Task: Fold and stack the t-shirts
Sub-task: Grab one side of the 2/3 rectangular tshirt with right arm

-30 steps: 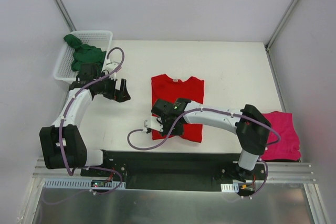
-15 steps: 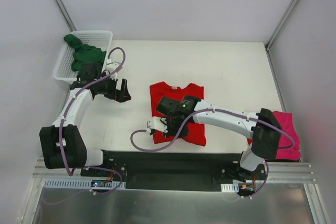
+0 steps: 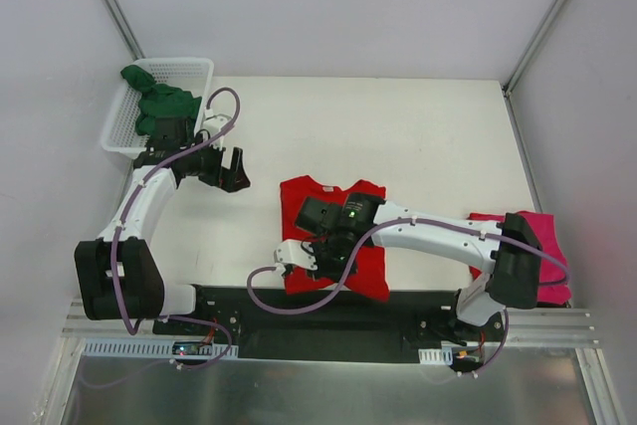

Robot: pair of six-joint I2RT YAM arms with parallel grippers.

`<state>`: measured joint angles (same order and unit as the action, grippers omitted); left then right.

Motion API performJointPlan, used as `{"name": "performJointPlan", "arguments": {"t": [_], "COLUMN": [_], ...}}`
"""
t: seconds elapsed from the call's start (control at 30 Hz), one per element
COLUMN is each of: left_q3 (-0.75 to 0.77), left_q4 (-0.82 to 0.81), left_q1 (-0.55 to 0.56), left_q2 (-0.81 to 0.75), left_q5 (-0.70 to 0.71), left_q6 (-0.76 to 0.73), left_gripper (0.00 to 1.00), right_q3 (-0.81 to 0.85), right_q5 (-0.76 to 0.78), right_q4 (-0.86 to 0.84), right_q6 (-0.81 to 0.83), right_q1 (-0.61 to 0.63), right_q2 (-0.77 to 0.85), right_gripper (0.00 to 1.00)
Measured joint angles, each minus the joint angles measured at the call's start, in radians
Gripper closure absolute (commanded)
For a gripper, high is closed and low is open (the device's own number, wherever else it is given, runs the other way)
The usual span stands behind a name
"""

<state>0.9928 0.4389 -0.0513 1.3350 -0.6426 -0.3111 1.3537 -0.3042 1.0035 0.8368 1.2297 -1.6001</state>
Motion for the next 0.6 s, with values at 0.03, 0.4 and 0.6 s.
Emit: {"name": "performJointPlan", "arguments": {"t": [0.03, 0.4, 0.6], "left_q3": [0.000, 0.001, 0.006], "left_q4": [0.000, 0.000, 0.000], "left_q1": [0.000, 0.008, 0.013], "left_q2": [0.000, 0.000, 0.000], "left_q5": [0.000, 0.006, 0.015], "left_q6": [0.000, -0.014, -0.016], "left_gripper": [0.01, 0.01, 0.01], "right_q3": [0.000, 0.031, 0.061], "right_q5": [0.001, 0.153, 0.265], "right_q4": [0.000, -0.024, -0.073], "right_q6": [0.001, 0.006, 0.022], "right_q1": [0.003, -0.008, -0.026], "right_q2": [0.000, 0.009, 0.049], "right_gripper": [0.99, 0.99, 0.99]}}
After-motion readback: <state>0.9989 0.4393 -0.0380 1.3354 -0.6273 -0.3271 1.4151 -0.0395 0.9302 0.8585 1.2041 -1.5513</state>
